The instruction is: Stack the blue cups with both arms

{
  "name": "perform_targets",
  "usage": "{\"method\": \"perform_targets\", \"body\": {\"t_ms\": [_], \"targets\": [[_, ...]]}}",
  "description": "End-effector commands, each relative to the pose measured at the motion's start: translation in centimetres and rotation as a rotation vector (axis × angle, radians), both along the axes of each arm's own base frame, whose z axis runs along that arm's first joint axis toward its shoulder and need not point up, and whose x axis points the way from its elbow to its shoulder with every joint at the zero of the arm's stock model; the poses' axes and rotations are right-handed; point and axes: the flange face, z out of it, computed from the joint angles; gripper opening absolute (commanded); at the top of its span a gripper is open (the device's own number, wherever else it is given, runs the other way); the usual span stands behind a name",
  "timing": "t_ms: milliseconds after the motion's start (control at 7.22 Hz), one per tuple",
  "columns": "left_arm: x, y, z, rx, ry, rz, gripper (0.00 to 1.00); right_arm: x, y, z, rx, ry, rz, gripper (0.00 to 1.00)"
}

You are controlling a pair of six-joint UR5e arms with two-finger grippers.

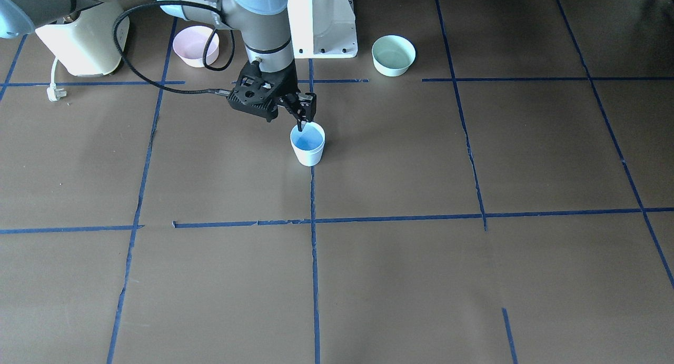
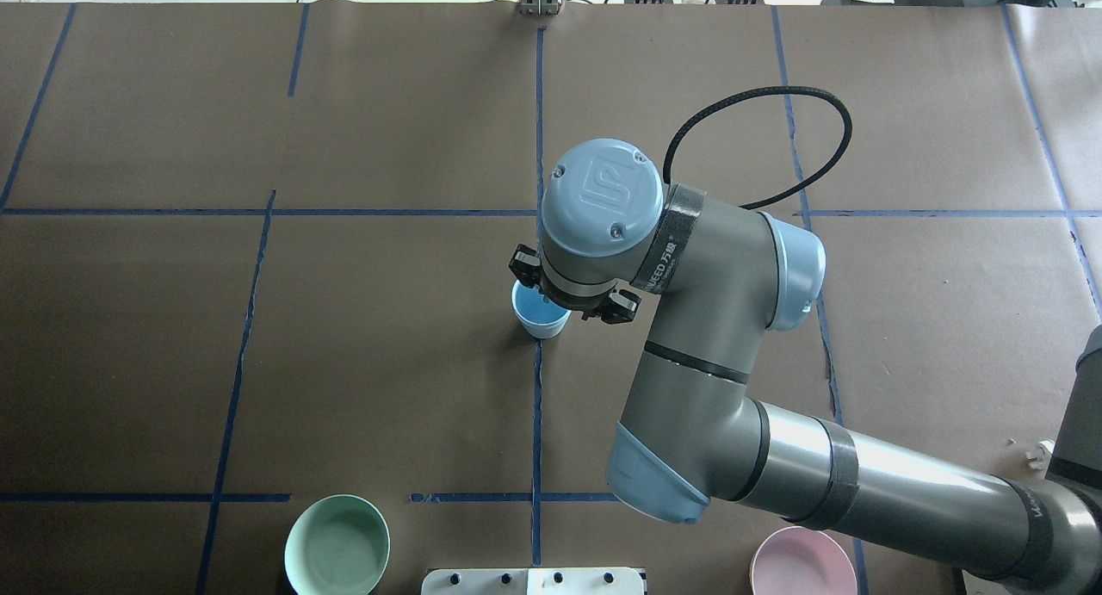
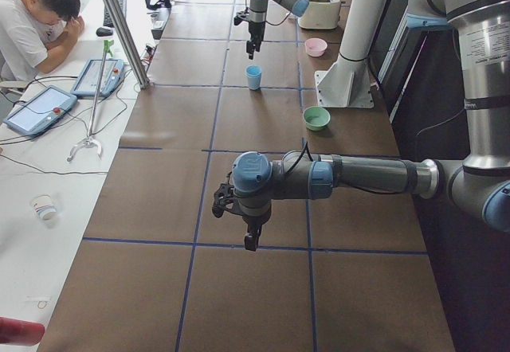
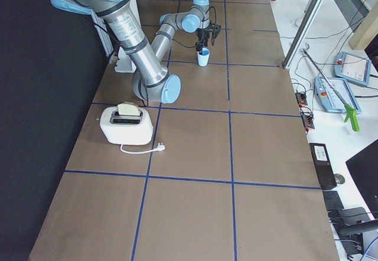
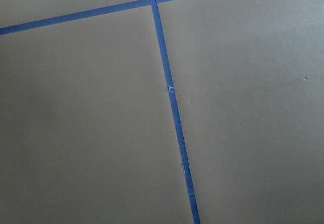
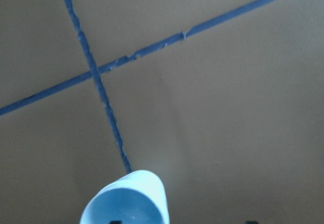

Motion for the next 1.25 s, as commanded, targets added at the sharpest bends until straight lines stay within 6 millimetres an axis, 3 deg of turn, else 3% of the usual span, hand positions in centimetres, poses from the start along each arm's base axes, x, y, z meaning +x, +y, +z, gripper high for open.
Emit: {"method": "perform_targets", "body": {"t_ms": [0, 138, 277, 415, 692, 969, 1108], "targets": [[0.0, -0.2, 0.1, -0.038, -0.008, -0.036, 1.0, 12.4, -7.3, 7.5, 0.075, -0.009, -0.153, 1.0], [0.0, -0.2, 0.1, -0.039, -0.01, -0.035, 1.0, 19.7, -10.3, 12.8, 0.135, -0.002, -0.228, 1.0], [0.0, -0.3, 0.0, -0.035, -0.009, -0.036, 1.0, 26.6, -11.7, 18.4, 0.191, 0.003, -0.294, 1.0], [0.0, -0.4, -0.1, -0.025, -0.006, -0.036, 1.0, 33.5, -11.3, 25.0, 0.242, 0.027, -0.362, 1.0], [0.0, -0.6, 0.2, -0.01, -0.01, -0.035, 1.0, 44.6, -7.7, 35.4, 0.315, 0.044, -0.453, 1.0], [0.0, -0.5, 0.4, -0.012, -0.015, -0.034, 1.0, 50.5, -1.8, 43.1, 0.311, 0.041, -0.498, 1.0], [0.0, -0.5, 0.3, -0.008, -0.015, -0.032, 1.0, 53.0, 2.2, 46.4, 0.274, 0.039, -0.484, 1.0]]}}
